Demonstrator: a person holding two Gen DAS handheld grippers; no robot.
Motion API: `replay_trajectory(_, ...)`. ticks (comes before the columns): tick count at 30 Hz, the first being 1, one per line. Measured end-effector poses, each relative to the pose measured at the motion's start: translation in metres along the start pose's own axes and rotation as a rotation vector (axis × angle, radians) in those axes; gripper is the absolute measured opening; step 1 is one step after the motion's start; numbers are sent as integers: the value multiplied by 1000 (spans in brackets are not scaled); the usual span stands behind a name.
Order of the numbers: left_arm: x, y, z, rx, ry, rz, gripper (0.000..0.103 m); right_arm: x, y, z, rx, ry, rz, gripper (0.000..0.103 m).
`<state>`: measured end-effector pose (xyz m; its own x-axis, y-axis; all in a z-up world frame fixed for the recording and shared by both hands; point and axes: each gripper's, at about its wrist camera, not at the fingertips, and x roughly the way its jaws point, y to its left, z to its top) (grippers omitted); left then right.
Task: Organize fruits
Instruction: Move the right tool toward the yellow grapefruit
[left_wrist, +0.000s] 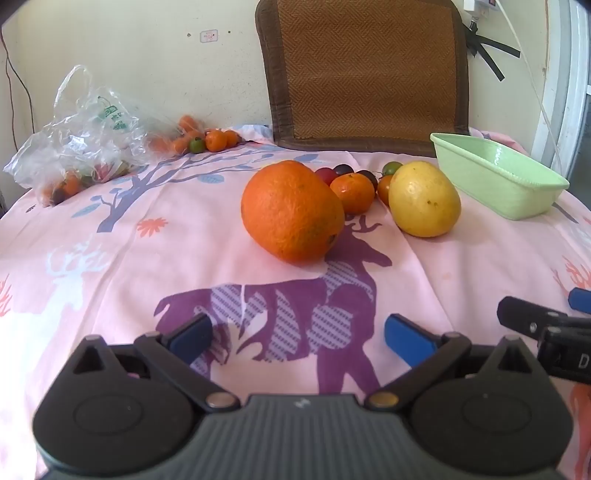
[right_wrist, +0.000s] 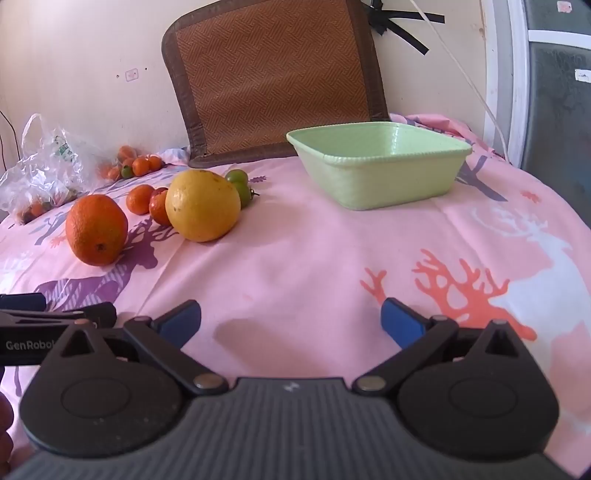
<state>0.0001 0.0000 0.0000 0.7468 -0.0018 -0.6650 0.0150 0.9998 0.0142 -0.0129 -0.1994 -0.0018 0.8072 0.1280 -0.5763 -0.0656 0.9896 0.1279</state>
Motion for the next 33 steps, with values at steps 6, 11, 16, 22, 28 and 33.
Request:
replay_trajectory(6,0,1,0,7,-13,-4,103,-1,-1,0,-4,1,-2,103)
replay_trajectory(11,-2,-3,-4,15,-30,-11,103,1,-4,1,9,-3,10,103)
replay_trajectory(16,-8,1,-4,33,-31,-27,103,-2,-7,0,26,-9,24,103)
replay_trajectory(22,-12,1,-9,36,-37,-31,103,-6,-17,-4,102,-45,70,103)
replay_trajectory(28,-20,9,-9,14,-87,-56,103,-9,-28,-6,189,-83,124,103)
replay_trajectory(33,-32,9,-6,75,-213,36,103,-9,-27,-5,183,-82,120,103)
